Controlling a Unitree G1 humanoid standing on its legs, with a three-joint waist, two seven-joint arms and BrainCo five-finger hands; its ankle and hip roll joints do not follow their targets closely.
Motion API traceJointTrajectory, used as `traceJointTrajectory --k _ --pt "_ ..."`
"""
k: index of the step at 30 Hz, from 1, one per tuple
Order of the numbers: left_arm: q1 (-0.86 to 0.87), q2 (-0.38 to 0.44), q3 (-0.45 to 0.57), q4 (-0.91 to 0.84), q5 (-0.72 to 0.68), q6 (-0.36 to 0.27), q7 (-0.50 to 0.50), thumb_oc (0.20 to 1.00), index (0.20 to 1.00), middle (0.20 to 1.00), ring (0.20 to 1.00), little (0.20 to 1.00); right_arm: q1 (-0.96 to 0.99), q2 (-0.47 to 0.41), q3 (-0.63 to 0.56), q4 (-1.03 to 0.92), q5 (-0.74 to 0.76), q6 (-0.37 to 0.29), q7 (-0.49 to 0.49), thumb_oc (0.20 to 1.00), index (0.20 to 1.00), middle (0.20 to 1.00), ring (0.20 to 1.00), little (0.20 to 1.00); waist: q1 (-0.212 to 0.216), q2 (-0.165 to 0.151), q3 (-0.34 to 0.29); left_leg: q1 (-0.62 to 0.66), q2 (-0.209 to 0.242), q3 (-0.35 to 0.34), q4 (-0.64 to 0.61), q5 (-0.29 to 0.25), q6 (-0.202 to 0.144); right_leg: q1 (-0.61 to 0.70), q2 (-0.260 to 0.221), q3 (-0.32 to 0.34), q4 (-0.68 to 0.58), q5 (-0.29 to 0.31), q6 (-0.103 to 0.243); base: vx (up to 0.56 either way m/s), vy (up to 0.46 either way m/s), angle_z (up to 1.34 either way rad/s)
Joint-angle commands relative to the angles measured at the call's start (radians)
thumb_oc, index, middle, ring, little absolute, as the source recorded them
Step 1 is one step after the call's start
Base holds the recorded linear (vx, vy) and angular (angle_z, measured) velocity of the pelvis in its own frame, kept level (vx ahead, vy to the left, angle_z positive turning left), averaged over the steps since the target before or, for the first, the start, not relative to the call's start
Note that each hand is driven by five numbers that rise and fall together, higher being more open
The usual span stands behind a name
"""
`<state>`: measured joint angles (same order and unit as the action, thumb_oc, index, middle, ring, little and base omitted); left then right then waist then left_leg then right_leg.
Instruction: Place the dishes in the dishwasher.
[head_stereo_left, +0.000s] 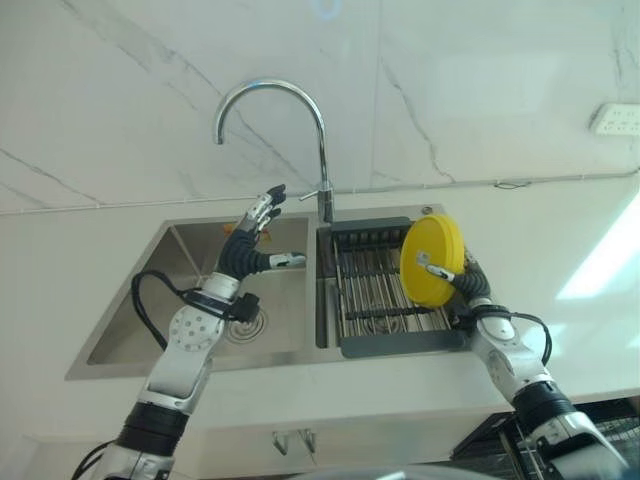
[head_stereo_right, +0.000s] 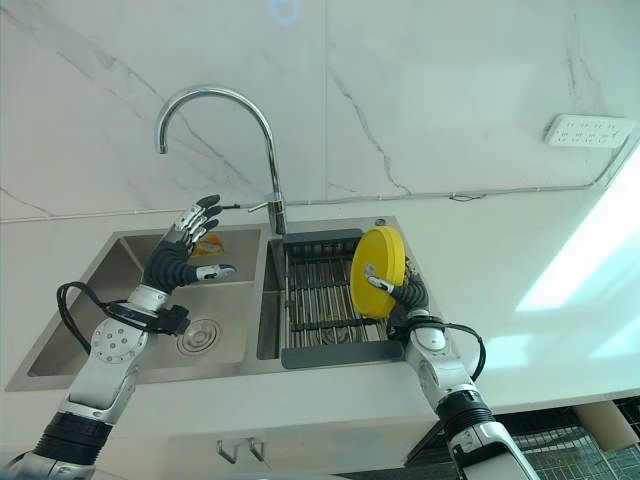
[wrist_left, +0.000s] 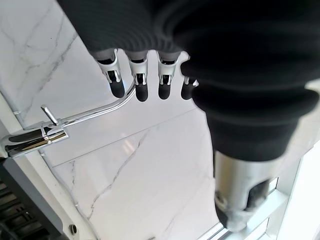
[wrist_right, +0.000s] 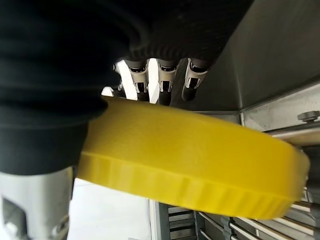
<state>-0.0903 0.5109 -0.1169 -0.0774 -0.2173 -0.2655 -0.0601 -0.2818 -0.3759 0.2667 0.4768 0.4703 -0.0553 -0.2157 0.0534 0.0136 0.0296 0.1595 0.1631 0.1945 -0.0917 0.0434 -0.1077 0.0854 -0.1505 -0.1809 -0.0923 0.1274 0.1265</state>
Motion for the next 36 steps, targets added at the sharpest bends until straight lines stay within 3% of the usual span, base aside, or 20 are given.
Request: traceJointTrajectory --k 1,2,3,13,25,28,36 --pt "-0.109 0.050 -0.016 -0.039 -0.046 -0.030 0.005 1.000 1.000 1.000 1.000 1.000 -0.144 0.000 0.024 0.061 -0.035 0.020 -0.039 1.000 1.000 1.000 1.000 1.000 0.027 -0.029 0.010 -0.012 0.035 -0.003 0.010 -0.012 -0.027 0.074 -0.090 -0.076 0.013 -0.062 0.065 0.00 0.000 0.00" --pt "-0.112 0.050 -0.018 -0.040 -0.047 -0.028 0.005 1.000 1.000 1.000 1.000 1.000 -0.150 -0.001 0.025 0.069 -0.038 0.032 -0.054 0.950 0.950 0.950 0.950 0.950 0.028 -0.029 0.010 -0.012 0.035 -0.003 0.010 -0.012 -0.028 0.075 -0.090 -0.077 0.013 -0.062 0.065 0.00 0.000 0.00" --pt "-0.115 0.050 -0.019 -0.040 -0.047 -0.025 0.005 1.000 1.000 1.000 1.000 1.000 -0.158 -0.003 0.025 0.075 -0.040 0.046 -0.068 0.200 0.200 0.200 0.200 0.200 0.028 -0.030 0.011 -0.011 0.035 -0.004 0.010 -0.012 -0.028 0.075 -0.090 -0.076 0.013 -0.062 0.065 0.00 0.000 0.00" --pt "-0.141 0.055 -0.055 -0.035 -0.058 -0.008 0.019 1.000 1.000 1.000 1.000 1.000 -0.228 -0.017 0.033 0.133 -0.088 0.103 -0.200 0.200 0.200 0.200 0.200 0.200 0.039 -0.030 0.019 -0.010 0.032 -0.012 0.011 -0.015 -0.026 0.080 -0.088 -0.078 0.014 -0.062 0.064 0.02 0.000 0.06" --pt "-0.122 0.048 -0.060 -0.034 -0.078 -0.010 0.013 1.000 1.000 1.000 1.000 1.000 -0.186 0.003 -0.001 0.122 -0.001 0.036 -0.219 0.200 0.200 0.200 0.200 0.200 0.038 -0.028 0.024 -0.005 0.028 -0.017 0.014 -0.020 -0.022 0.083 -0.084 -0.075 0.016 -0.067 0.061 0.00 0.000 0.00" --pt "-0.116 0.039 -0.060 -0.026 -0.076 -0.014 0.006 1.000 1.000 1.000 1.000 1.000 -0.159 0.035 -0.034 0.103 0.139 -0.017 -0.143 0.200 0.200 0.200 0.200 0.200 0.034 -0.028 0.024 0.000 0.028 -0.014 0.013 -0.021 -0.021 0.086 -0.084 -0.076 0.016 -0.067 0.060 0.00 0.000 0.00" --pt "-0.091 0.031 -0.041 -0.018 -0.074 -0.035 0.004 1.000 1.000 1.000 1.000 1.000 -0.089 0.051 -0.100 -0.154 0.228 -0.182 -0.082 0.200 0.200 0.200 0.200 0.200 0.002 -0.028 0.030 0.007 0.022 -0.002 0.015 -0.024 -0.009 0.074 -0.087 -0.058 0.046 -0.078 0.062 -0.02 0.035 -0.01"
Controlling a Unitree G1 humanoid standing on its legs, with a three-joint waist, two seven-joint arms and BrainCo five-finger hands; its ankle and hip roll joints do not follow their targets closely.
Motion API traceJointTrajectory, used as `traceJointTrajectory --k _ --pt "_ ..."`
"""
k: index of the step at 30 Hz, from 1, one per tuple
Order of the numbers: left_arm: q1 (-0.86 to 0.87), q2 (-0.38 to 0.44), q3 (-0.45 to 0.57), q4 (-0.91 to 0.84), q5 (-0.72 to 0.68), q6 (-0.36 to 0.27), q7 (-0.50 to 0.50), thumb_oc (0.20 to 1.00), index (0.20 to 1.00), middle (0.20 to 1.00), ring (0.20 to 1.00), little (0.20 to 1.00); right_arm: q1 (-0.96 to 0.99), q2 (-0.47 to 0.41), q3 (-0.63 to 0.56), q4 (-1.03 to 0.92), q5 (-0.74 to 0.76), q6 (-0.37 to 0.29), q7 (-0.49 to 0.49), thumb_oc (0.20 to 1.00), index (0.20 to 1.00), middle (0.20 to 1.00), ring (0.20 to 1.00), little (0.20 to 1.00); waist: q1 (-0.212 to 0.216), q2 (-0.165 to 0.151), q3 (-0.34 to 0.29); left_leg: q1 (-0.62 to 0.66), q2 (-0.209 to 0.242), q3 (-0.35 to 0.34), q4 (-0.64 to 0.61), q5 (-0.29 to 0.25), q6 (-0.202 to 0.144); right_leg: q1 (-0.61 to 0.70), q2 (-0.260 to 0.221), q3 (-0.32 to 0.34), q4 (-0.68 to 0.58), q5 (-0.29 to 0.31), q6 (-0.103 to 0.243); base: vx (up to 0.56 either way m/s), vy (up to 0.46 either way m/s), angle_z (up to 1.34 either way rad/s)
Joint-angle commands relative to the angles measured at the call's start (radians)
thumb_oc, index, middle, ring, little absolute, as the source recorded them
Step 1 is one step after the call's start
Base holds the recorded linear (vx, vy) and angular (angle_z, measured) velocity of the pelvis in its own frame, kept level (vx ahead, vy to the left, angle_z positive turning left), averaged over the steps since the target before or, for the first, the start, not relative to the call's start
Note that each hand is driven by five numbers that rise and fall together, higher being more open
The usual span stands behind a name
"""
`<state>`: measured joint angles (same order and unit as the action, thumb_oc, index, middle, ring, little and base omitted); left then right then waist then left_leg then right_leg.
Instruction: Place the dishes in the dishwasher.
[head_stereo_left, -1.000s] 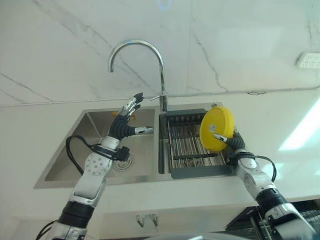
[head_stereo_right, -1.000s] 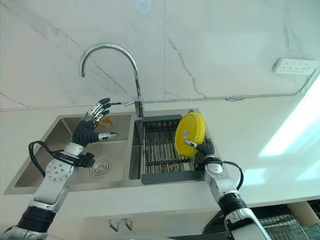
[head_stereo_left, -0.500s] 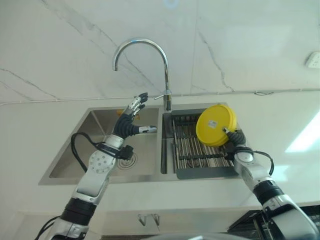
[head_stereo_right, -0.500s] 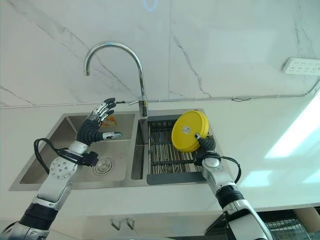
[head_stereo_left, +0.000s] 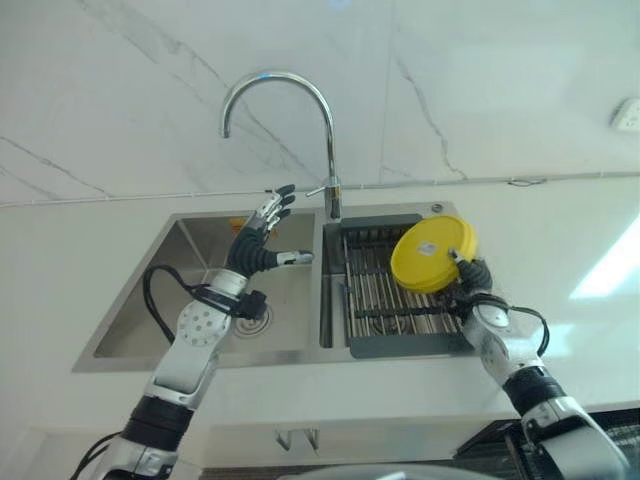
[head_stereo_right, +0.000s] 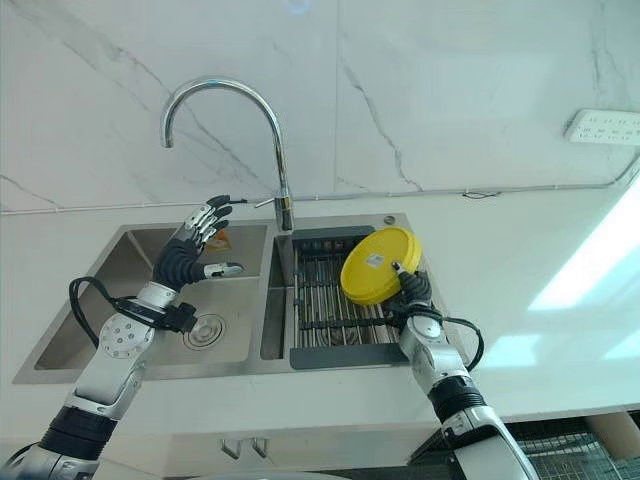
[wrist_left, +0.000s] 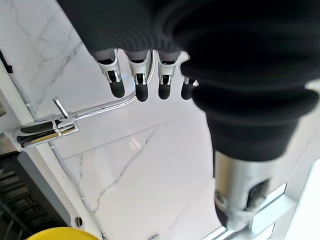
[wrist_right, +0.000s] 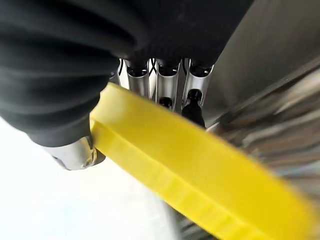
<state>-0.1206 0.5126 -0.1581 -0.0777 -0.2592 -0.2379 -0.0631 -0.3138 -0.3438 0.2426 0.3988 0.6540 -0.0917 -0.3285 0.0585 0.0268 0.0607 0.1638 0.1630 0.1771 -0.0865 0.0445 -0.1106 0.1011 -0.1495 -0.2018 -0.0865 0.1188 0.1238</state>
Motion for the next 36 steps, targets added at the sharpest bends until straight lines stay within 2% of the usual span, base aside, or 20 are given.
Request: traceJointTrajectory --k 1,7,21,25,31,36 --pt "-0.057 0.029 0.007 -0.020 -0.029 -0.065 0.011 1.000 1.000 1.000 1.000 1.000 -0.033 0.020 -0.093 -0.135 0.052 -0.163 0.047 0.200 0.200 0.200 0.200 0.200 -0.013 -0.041 0.001 0.003 0.017 0.015 0.010 -0.027 -0.003 0.055 -0.091 -0.031 0.047 -0.070 0.067 -0.06 0.083 -0.01" --pt "-0.064 0.033 0.029 -0.024 -0.023 -0.049 0.025 1.000 1.000 1.000 1.000 1.000 0.007 -0.010 -0.163 -0.282 0.048 -0.161 0.086 0.200 0.200 0.200 0.200 0.200 -0.040 -0.053 -0.001 0.010 -0.003 0.031 0.010 -0.036 0.005 0.042 -0.116 -0.018 0.039 -0.038 0.084 -0.05 0.061 -0.13" --pt "-0.093 0.000 0.012 -0.018 0.026 -0.039 0.045 1.000 1.000 1.000 1.000 1.000 0.010 0.005 -0.207 -0.305 0.074 -0.165 0.077 0.200 0.200 0.200 0.200 0.200 -0.046 -0.070 -0.001 0.010 -0.002 0.050 0.018 -0.044 0.016 0.042 -0.117 0.005 0.046 -0.042 0.082 -0.02 0.010 -0.06" --pt "-0.085 0.004 0.016 -0.023 0.025 -0.043 0.042 1.000 1.000 1.000 1.000 1.000 0.012 0.010 -0.214 -0.344 0.092 -0.188 0.071 0.200 0.200 0.200 0.200 0.200 -0.051 -0.069 -0.001 0.012 0.000 0.057 0.019 -0.043 0.016 0.044 -0.115 0.011 0.050 -0.047 0.081 -0.01 0.003 -0.05" --pt "-0.082 0.008 0.011 -0.027 0.022 -0.054 0.036 1.000 1.000 1.000 1.000 1.000 0.054 0.005 -0.253 -0.467 0.116 -0.264 0.075 0.200 0.200 0.200 0.200 0.200 -0.081 -0.065 0.004 0.011 -0.013 0.071 0.028 -0.049 0.026 0.026 -0.123 0.035 0.084 -0.047 0.081 -0.05 0.062 -0.09" --pt "-0.080 0.007 0.006 -0.029 0.020 -0.050 0.031 1.000 1.000 1.000 1.000 1.000 0.090 -0.014 -0.306 -0.532 0.126 -0.301 0.077 0.200 0.200 0.200 0.200 0.200 -0.107 -0.070 0.011 0.011 -0.054 0.073 0.041 -0.072 0.050 -0.011 -0.146 0.076 0.123 0.009 0.091 -0.08 0.136 -0.27"
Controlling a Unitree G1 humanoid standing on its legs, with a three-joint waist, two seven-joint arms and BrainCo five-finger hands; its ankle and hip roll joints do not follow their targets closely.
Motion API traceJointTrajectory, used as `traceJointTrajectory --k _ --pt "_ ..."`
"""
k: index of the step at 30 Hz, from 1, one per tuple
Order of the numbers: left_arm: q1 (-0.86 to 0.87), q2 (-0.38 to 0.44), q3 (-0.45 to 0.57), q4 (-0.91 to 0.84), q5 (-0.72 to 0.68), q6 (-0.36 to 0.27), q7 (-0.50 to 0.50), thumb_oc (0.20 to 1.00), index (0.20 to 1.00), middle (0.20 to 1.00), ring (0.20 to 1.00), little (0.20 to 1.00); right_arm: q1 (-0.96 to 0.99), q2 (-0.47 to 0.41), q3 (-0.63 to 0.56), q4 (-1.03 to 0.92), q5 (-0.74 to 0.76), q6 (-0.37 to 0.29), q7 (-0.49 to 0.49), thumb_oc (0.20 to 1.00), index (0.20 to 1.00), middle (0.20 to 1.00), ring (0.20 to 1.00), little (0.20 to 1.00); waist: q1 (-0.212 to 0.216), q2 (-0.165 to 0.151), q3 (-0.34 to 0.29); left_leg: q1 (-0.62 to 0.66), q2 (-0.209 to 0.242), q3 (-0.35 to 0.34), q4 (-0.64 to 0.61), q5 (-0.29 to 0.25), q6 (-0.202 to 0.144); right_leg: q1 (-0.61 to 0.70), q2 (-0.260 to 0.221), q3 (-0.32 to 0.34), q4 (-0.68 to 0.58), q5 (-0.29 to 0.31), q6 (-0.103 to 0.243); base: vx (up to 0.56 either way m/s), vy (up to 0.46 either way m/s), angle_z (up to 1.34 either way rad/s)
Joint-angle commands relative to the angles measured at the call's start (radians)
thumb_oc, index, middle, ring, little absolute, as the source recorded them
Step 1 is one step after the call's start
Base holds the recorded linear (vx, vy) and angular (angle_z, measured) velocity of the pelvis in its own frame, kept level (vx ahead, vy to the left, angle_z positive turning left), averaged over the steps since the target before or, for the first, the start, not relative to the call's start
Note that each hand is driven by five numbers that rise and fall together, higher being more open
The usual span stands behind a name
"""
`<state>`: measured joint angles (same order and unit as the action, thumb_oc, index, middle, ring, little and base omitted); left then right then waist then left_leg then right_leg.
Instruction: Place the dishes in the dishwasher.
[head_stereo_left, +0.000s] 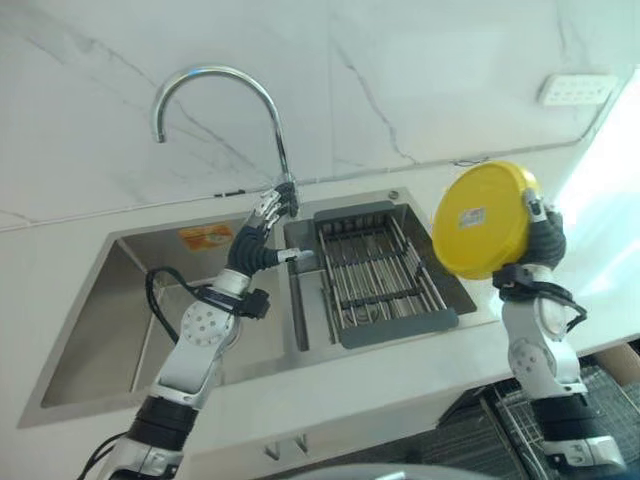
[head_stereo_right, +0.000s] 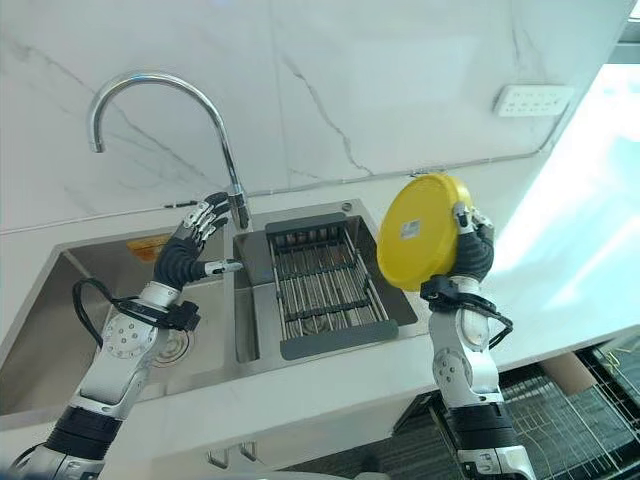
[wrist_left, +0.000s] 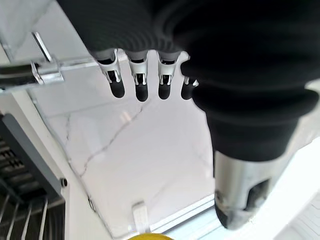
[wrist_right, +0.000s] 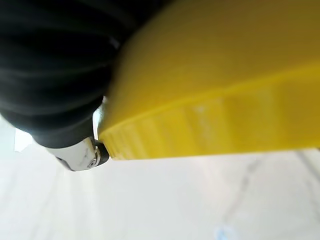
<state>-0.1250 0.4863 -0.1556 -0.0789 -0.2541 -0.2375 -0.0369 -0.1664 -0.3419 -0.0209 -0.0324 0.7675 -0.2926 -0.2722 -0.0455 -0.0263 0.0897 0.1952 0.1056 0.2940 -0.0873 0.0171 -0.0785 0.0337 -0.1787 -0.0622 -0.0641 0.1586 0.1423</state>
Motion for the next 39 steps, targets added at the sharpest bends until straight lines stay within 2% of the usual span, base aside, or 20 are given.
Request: traceJointTrajectory --k 1,5,7,9,11,13,14,16,18,20,21,26,31,34,35,36,37,39 --pt "-0.074 0.032 0.000 -0.028 0.016 -0.047 -0.005 1.000 1.000 1.000 1.000 1.000 -0.045 -0.016 -0.056 -0.112 0.020 -0.111 0.019 0.200 0.200 0.200 0.200 0.200 -0.008 -0.019 -0.016 -0.021 -0.013 -0.046 0.039 -0.051 0.027 0.040 -0.126 -0.053 0.109 -0.003 0.079 -0.10 0.140 -0.17" --pt "-0.082 0.024 -0.016 -0.026 0.022 -0.038 -0.019 1.000 1.000 1.000 1.000 1.000 -0.020 -0.008 -0.071 -0.125 0.015 -0.135 0.007 0.200 0.200 0.200 0.200 0.200 -0.025 -0.024 -0.011 -0.016 -0.034 -0.040 0.021 -0.054 0.037 0.010 -0.137 -0.038 0.107 0.047 0.088 -0.06 0.083 -0.18" --pt "-0.080 0.023 -0.019 -0.030 0.020 -0.036 -0.037 1.000 1.000 1.000 1.000 1.000 0.003 0.000 -0.087 -0.140 0.023 -0.142 0.009 0.200 0.200 0.200 0.200 0.200 -0.039 -0.031 -0.008 -0.012 -0.045 -0.031 0.013 -0.063 0.040 -0.018 -0.154 -0.032 0.100 0.102 0.101 -0.04 0.027 -0.07" --pt "-0.064 0.030 -0.010 -0.038 0.024 -0.040 -0.048 1.000 1.000 1.000 1.000 1.000 0.015 0.011 -0.101 -0.152 0.028 -0.138 0.021 0.200 0.200 0.200 0.200 0.200 -0.045 -0.040 -0.002 -0.002 -0.052 -0.012 0.006 -0.076 0.038 -0.057 -0.173 -0.069 0.079 0.167 0.117 -0.05 -0.028 -0.20" --pt "-0.053 0.050 0.007 -0.043 0.029 -0.048 -0.043 1.000 1.000 1.000 1.000 1.000 0.011 0.018 -0.111 -0.149 0.053 -0.140 0.052 0.200 0.200 0.200 0.200 0.200 -0.042 -0.041 0.011 0.003 -0.051 0.014 0.002 -0.082 0.041 -0.086 -0.171 -0.126 0.076 0.187 0.119 -0.12 -0.018 -0.74" --pt "-0.055 0.068 0.024 -0.036 0.023 -0.059 -0.035 1.000 1.000 1.000 1.000 1.000 0.014 0.018 -0.122 -0.145 0.092 -0.151 0.087 0.200 0.200 0.200 0.200 0.200 -0.041 -0.036 0.022 -0.003 -0.056 0.035 0.006 -0.089 0.065 -0.099 -0.148 -0.138 0.141 0.153 0.111 -0.25 -0.026 -1.14" --pt "-0.051 0.070 0.029 -0.034 0.030 -0.060 -0.015 1.000 1.000 1.000 1.000 1.000 0.021 0.018 -0.122 -0.151 0.114 -0.153 0.110 0.200 0.200 0.200 0.200 0.200 -0.032 -0.032 0.022 -0.018 -0.050 0.055 0.013 -0.078 0.077 -0.087 -0.144 -0.161 0.185 0.114 0.096 -0.31 -0.068 -1.14" --pt "-0.053 0.071 0.023 -0.031 0.050 -0.064 0.007 1.000 1.000 1.000 1.000 1.000 0.011 0.014 -0.112 -0.154 0.131 -0.159 0.118 0.200 0.200 0.200 0.200 0.200 -0.011 -0.023 0.021 -0.054 -0.025 0.088 0.045 -0.064 0.090 -0.052 -0.135 -0.179 0.265 0.043 0.068 -0.30 -0.152 -1.84" --pt "-0.066 0.072 0.013 -0.026 0.069 -0.064 0.019 1.000 1.000 1.000 1.000 1.000 0.002 0.016 -0.099 -0.152 0.135 -0.175 0.124 0.200 0.200 0.200 0.200 0.200 0.009 -0.027 0.016 -0.108 -0.005 0.100 0.114 -0.070 0.095 -0.015 -0.137 -0.171 0.305 0.020 0.055 -0.25 -0.308 -1.08" --pt "-0.083 0.076 0.010 -0.021 0.077 -0.058 0.038 1.000 1.000 1.000 1.000 1.000 -0.015 0.028 -0.073 -0.141 0.118 -0.192 0.121 0.200 0.200 0.200 0.200 0.200 0.035 -0.039 0.000 -0.156 0.021 0.098 0.163 -0.064 0.074 0.054 -0.152 -0.165 0.245 0.002 0.053 -0.18 -0.476 -0.83" --pt "-0.093 0.081 0.006 -0.015 0.074 -0.054 0.040 1.000 1.000 1.000 1.000 1.000 -0.018 0.033 -0.066 -0.141 0.111 -0.193 0.112 0.200 0.200 0.200 0.200 0.200 0.036 -0.043 -0.004 -0.170 0.032 0.088 0.175 -0.062 0.064 0.072 -0.131 -0.138 0.215 -0.022 0.059 -0.10 -0.495 -0.88" --pt "-0.073 0.086 0.038 -0.025 0.068 -0.055 0.058 1.000 1.000 1.000 1.000 1.000 -0.058 0.008 -0.083 -0.135 0.157 -0.150 0.129 0.200 0.200 0.200 0.200 0.200 0.047 -0.045 -0.012 -0.200 0.133 0.081 0.168 0.008 -0.010 0.132 -0.038 -0.152 0.113 -0.173 0.040 -0.07 -0.331 -0.32" --pt "-0.033 0.075 0.040 -0.013 0.093 -0.077 0.075 1.000 1.000 1.000 1.000 1.000 -0.093 -0.007 -0.061 -0.149 0.159 -0.125 0.111 0.200 0.200 0.200 0.200 0.200 0.039 -0.038 -0.018 -0.178 0.167 0.024 0.114 0.049 -0.047 0.100 0.030 -0.106 0.113 -0.211 -0.003 -0.06 -0.258 -0.43" --pt "-0.027 0.069 0.037 0.001 0.087 -0.091 0.088 1.000 1.000 1.000 1.000 1.000 -0.109 -0.016 -0.043 -0.130 0.159 -0.109 0.105 0.200 0.200 0.200 0.200 0.200 0.041 -0.027 -0.026 -0.175 0.171 -0.018 0.111 0.058 -0.056 0.084 0.056 -0.090 0.107 -0.206 -0.024 -0.02 -0.179 -0.21" --pt "-0.022 0.062 0.038 0.004 0.078 -0.097 0.094 1.000 1.000 1.000 1.000 1.000 -0.114 -0.016 -0.033 -0.124 0.147 -0.101 0.103 0.200 0.200 0.200 0.200 0.200 0.045 -0.020 -0.026 -0.174 0.158 -0.061 0.128 0.046 -0.054 0.078 0.063 -0.078 0.112 -0.208 -0.032 0.03 -0.080 -0.30" --pt "-0.015 0.056 0.042 0.001 0.075 -0.095 0.100 1.000 1.000 1.000 1.000 1.000 -0.118 -0.017 -0.022 -0.122 0.143 -0.093 0.108 0.200 0.200 0.200 0.200 0.200 0.054 -0.015 -0.023 -0.179 0.124 -0.115 0.161 0.020 -0.046 0.072 0.066 -0.063 0.124 -0.211 -0.038 0.04 -0.065 -0.37" --pt "-0.006 0.047 0.046 -0.001 0.071 -0.095 0.099 1.000 1.000 1.000 1.000 1.000 -0.117 -0.017 -0.012 -0.121 0.136 -0.089 0.113 0.200 0.200 0.200 0.200 0.200 0.054 -0.009 -0.019 -0.186 0.078 -0.135 0.202 -0.019 -0.028 0.059 0.068 -0.052 0.137 -0.211 -0.040 0.04 -0.017 -0.54" --pt "-0.024 0.032 0.034 0.006 0.066 -0.092 0.065 1.000 1.000 1.000 1.000 1.000 -0.089 -0.010 -0.016 -0.126 0.115 -0.102 0.114 0.200 0.200 0.200 0.200 0.200 0.035 0.004 -0.015 -0.185 0.034 -0.056 0.206 -0.035 -0.011 0.056 0.063 -0.085 0.144 -0.187 -0.026 0.05 0.057 -0.37"
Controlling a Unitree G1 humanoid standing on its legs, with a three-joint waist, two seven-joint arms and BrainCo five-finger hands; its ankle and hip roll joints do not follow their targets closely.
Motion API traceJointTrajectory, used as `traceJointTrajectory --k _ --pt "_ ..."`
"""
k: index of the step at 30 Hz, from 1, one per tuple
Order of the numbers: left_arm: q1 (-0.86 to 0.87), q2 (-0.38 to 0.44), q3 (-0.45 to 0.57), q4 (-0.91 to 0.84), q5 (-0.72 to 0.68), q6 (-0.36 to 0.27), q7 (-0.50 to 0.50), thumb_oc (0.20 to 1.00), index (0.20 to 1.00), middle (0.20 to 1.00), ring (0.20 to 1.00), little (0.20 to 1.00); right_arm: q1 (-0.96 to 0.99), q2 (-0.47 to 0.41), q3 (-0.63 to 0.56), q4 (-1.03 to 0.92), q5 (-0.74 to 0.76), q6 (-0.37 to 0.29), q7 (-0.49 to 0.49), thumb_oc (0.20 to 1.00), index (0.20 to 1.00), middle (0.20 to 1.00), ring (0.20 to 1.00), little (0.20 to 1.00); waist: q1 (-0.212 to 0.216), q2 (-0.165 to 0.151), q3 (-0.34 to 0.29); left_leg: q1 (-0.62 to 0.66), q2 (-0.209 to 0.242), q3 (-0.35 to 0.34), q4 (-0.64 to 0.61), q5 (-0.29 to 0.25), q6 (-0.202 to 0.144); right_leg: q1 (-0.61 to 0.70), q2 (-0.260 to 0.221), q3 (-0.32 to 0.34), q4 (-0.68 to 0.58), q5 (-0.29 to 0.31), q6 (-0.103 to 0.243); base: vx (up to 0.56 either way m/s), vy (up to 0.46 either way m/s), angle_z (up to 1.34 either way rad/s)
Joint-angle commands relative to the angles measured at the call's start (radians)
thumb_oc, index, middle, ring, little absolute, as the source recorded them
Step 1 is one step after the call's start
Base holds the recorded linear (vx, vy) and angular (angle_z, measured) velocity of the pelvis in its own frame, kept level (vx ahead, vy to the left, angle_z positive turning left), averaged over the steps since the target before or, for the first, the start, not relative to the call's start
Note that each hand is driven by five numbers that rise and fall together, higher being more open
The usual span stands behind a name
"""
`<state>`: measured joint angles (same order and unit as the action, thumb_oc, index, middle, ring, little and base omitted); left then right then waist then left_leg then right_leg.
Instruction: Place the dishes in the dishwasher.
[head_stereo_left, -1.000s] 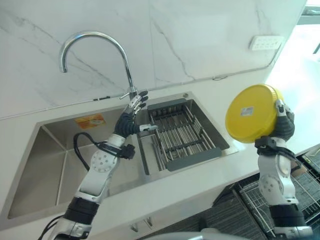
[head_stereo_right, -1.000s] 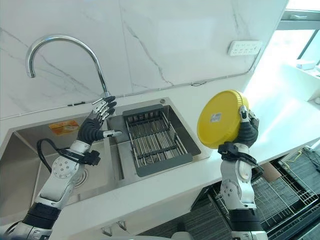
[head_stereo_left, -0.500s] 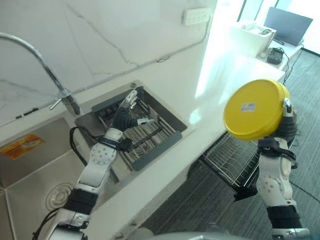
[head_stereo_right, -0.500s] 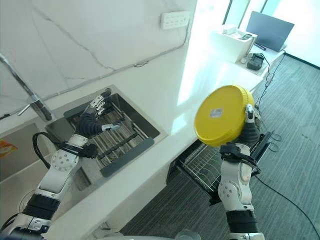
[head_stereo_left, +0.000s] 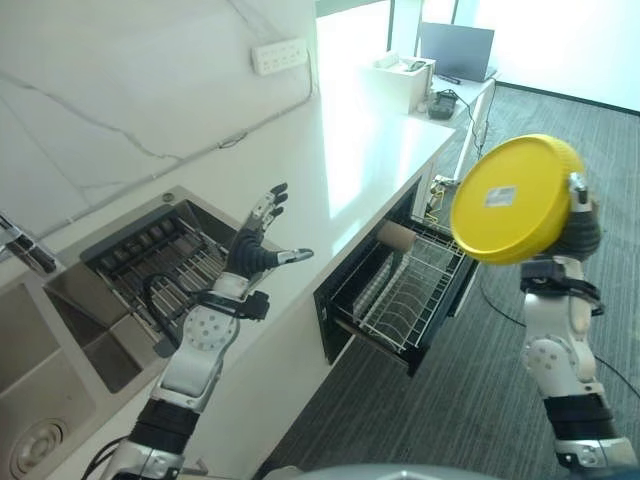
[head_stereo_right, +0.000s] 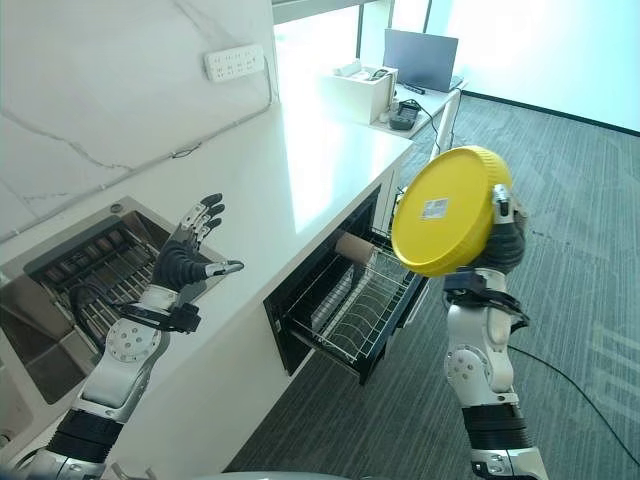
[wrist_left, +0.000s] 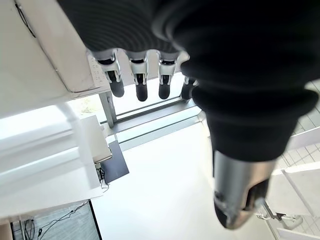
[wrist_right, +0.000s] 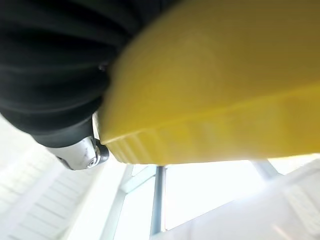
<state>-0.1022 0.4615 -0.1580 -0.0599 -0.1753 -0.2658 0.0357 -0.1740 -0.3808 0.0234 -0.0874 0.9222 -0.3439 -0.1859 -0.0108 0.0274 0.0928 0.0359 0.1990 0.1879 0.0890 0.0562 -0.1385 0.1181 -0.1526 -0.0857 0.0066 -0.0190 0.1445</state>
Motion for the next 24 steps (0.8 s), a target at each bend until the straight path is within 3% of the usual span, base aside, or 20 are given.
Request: traceJointTrajectory --k 1,2,4,6,7,9,11,12,14,15,16,18,21,23,24 --pt "-0.057 0.057 0.027 -0.006 -0.009 -0.065 -0.018 1.000 1.000 1.000 1.000 1.000 -0.078 0.032 -0.059 -0.064 -0.047 -0.061 0.031 0.200 0.200 0.200 0.200 0.200 0.005 -0.050 -0.015 -0.024 -0.064 0.022 0.020 -0.069 0.046 -0.034 0.031 -0.063 0.087 -0.006 -0.026 0.07 0.105 0.18" --pt "-0.062 0.058 0.023 0.005 -0.004 -0.067 -0.019 1.000 1.000 1.000 1.000 1.000 -0.096 0.038 -0.046 -0.048 -0.057 -0.066 0.024 0.200 0.200 0.200 0.200 0.200 0.010 -0.047 -0.014 -0.015 -0.087 -0.015 0.009 -0.080 0.057 -0.037 0.035 -0.051 0.086 -0.018 -0.031 0.08 0.118 0.31" --pt "-0.089 0.066 -0.012 0.018 0.012 -0.056 0.012 1.000 1.000 1.000 1.000 1.000 -0.120 0.041 -0.016 -0.037 -0.053 -0.062 0.012 0.200 0.200 0.200 0.200 0.200 0.006 -0.041 -0.012 0.012 -0.110 -0.004 -0.030 -0.080 0.076 -0.050 0.028 -0.057 0.108 -0.007 -0.020 0.04 0.156 -0.04" --pt "-0.082 0.071 -0.015 0.007 0.024 -0.055 0.032 1.000 1.000 1.000 1.000 1.000 -0.109 0.049 0.002 -0.031 -0.047 -0.068 0.035 0.200 0.200 0.200 0.200 0.200 0.021 -0.044 -0.007 0.012 -0.145 -0.047 -0.032 -0.096 0.103 -0.079 0.007 -0.061 0.158 0.011 -0.003 0.00 0.152 -0.59" --pt "-0.068 0.084 -0.003 -0.005 0.029 -0.057 0.032 1.000 1.000 1.000 1.000 1.000 -0.088 0.074 0.018 -0.032 -0.035 -0.079 0.059 0.200 0.200 0.200 0.200 0.200 0.037 -0.038 0.001 0.013 -0.166 -0.038 -0.027 -0.113 0.134 -0.114 -0.001 -0.090 0.288 0.021 0.002 -0.01 0.140 -1.19" --pt "-0.075 0.091 -0.008 0.008 0.037 -0.059 0.025 1.000 1.000 1.000 1.000 1.000 -0.083 0.082 0.019 -0.024 -0.037 -0.082 0.068 0.200 0.200 0.200 0.200 0.200 0.036 -0.035 0.010 0.013 -0.169 -0.030 -0.013 -0.125 0.146 -0.169 -0.018 -0.073 0.406 0.059 0.000 0.04 0.049 -0.83" --pt "-0.099 0.099 -0.011 0.018 0.019 -0.045 0.021 1.000 1.000 1.000 1.000 1.000 -0.079 0.094 0.023 -0.012 -0.044 -0.089 0.070 0.200 0.200 0.200 0.200 0.200 0.038 -0.048 0.007 0.011 -0.172 -0.029 0.000 -0.132 0.135 -0.159 -0.061 -0.081 0.309 0.067 -0.009 0.13 -0.208 -0.03" --pt "-0.113 0.098 -0.013 0.021 0.013 -0.040 0.021 1.000 1.000 1.000 1.000 1.000 -0.088 0.100 0.024 0.005 -0.046 -0.095 0.073 0.200 0.200 0.200 0.200 0.200 0.034 -0.058 0.004 0.017 -0.169 -0.045 0.007 -0.146 0.116 -0.147 -0.112 -0.076 0.144 0.097 -0.006 0.19 -0.414 0.42" --pt "-0.121 0.099 -0.009 0.005 0.015 -0.024 0.019 1.000 1.000 1.000 1.000 1.000 -0.126 0.108 0.027 0.012 -0.057 -0.083 0.049 0.200 0.200 0.200 0.200 0.200 0.020 -0.075 0.012 0.045 -0.154 -0.052 0.005 -0.186 0.096 -0.187 -0.182 -0.035 0.046 0.258 0.052 0.21 -0.497 0.35" --pt "-0.120 0.103 -0.006 0.001 0.016 -0.020 0.019 1.000 1.000 1.000 1.000 1.000 -0.138 0.109 0.027 0.012 -0.055 -0.075 0.043 0.200 0.200 0.200 0.200 0.200 0.020 -0.078 0.016 0.054 -0.145 -0.057 0.004 -0.196 0.095 -0.202 -0.191 -0.023 0.043 0.286 0.063 0.20 -0.510 0.27" --pt "-0.103 0.108 0.007 0.006 0.015 -0.024 0.009 1.000 1.000 1.000 1.000 1.000 -0.147 0.106 0.013 0.024 -0.034 -0.050 0.056 0.200 0.200 0.200 0.200 0.200 0.034 -0.079 0.010 0.044 -0.112 -0.058 0.024 -0.198 0.090 -0.173 -0.170 -0.053 0.036 0.205 0.059 0.16 -0.387 0.37" --pt "-0.075 0.102 0.014 0.004 0.015 -0.036 0.019 1.000 1.000 1.000 1.000 1.000 -0.144 0.100 0.007 0.022 -0.010 -0.023 0.067 0.200 0.200 0.200 0.200 0.200 0.036 -0.075 0.009 0.053 -0.072 -0.046 0.021 -0.181 0.075 -0.163 -0.152 -0.083 0.054 0.177 0.054 0.12 -0.242 0.32" --pt "-0.044 0.093 0.039 -0.007 0.009 -0.038 0.012 1.000 1.000 1.000 1.000 1.000 -0.101 0.079 -0.003 -0.024 0.001 0.012 0.087 0.200 0.200 0.200 0.200 0.200 0.021 -0.064 -0.001 0.060 0.026 0.006 -0.027 -0.100 0.038 -0.133 -0.097 -0.096 0.078 0.079 0.040 0.11 -0.142 0.32" --pt "-0.042 0.089 0.029 -0.006 0.003 -0.038 0.007 1.000 1.000 1.000 1.000 1.000 -0.096 0.072 -0.001 -0.018 0.001 0.010 0.080 0.200 0.200 0.200 0.200 0.200 0.017 -0.060 -0.006 0.062 0.066 0.036 -0.052 -0.056 0.016 -0.114 -0.078 -0.117 0.082 0.051 0.031 0.11 -0.094 0.17" --pt "-0.043 0.084 0.017 -0.010 0.000 -0.038 -0.003 1.000 1.000 1.000 1.000 1.000 -0.093 0.067 -0.001 -0.015 -0.004 0.010 0.071 0.200 0.200 0.200 0.200 0.200 0.013 -0.056 -0.009 0.067 0.098 0.081 -0.071 -0.018 -0.005 -0.100 -0.074 -0.157 0.082 0.047 0.024 0.09 -0.044 0.38"
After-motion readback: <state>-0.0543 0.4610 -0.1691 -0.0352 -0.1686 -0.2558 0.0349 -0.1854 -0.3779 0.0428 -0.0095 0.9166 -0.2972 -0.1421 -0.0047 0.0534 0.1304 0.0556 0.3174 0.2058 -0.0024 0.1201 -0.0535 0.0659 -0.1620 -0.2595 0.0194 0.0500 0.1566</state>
